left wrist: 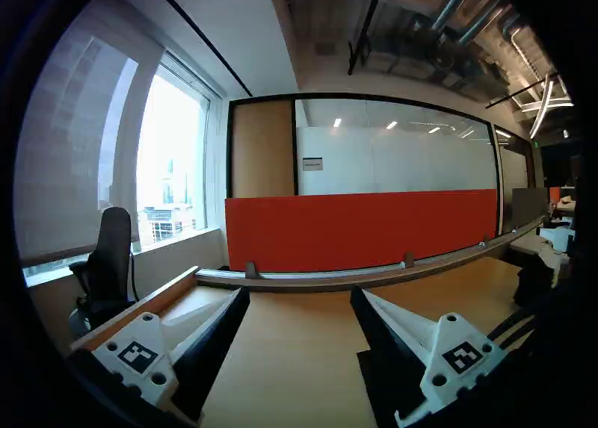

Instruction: Fold towel

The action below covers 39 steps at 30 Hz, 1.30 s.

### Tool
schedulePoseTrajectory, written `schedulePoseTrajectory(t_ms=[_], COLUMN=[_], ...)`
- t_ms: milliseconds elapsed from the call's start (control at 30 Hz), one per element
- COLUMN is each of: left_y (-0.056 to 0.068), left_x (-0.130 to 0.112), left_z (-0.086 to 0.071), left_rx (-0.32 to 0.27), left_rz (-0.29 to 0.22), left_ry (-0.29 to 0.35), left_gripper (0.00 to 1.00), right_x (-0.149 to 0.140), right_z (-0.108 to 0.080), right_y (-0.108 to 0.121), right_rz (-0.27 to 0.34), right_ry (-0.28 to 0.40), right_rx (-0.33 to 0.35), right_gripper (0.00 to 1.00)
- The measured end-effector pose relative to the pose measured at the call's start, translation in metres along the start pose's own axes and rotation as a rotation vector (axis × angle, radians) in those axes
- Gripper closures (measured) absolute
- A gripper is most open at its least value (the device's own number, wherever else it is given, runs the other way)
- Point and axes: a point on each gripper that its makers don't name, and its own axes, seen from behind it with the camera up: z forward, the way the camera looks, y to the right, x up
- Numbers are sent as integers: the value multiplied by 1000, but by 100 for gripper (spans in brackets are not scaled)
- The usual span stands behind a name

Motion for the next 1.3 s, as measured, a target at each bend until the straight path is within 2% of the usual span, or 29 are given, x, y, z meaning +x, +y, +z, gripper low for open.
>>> schedulePoseTrajectory(t_ms=[100, 367, 567, 767, 1000, 1300], left_y=[-1, -6, 2, 15, 33, 59], left_x=[15, 33, 34, 31, 25, 8], left_z=[0, 3, 4, 2, -2, -15], left_rx=[-1, 0, -41, -110, -218, -376], left_rz=[-1, 5, 25, 43, 53, 112], left_ry=[-1, -15, -54, -99, -153, -228], left_gripper=[0, 0, 0, 0, 0, 0], right_x=[14, 32, 36, 42, 36, 17], right_z=[0, 2, 3, 0, -4, -12], right_y=[-2, -3, -9, -18, -40, -67], right_rz=[2, -1, -19, -48, -99, -140], right_ry=[1, -14, -36, -52, -108, -223], right_rx=[-1, 0, 21, 48, 161, 331], right_gripper=[0, 0, 0, 0, 0, 0])
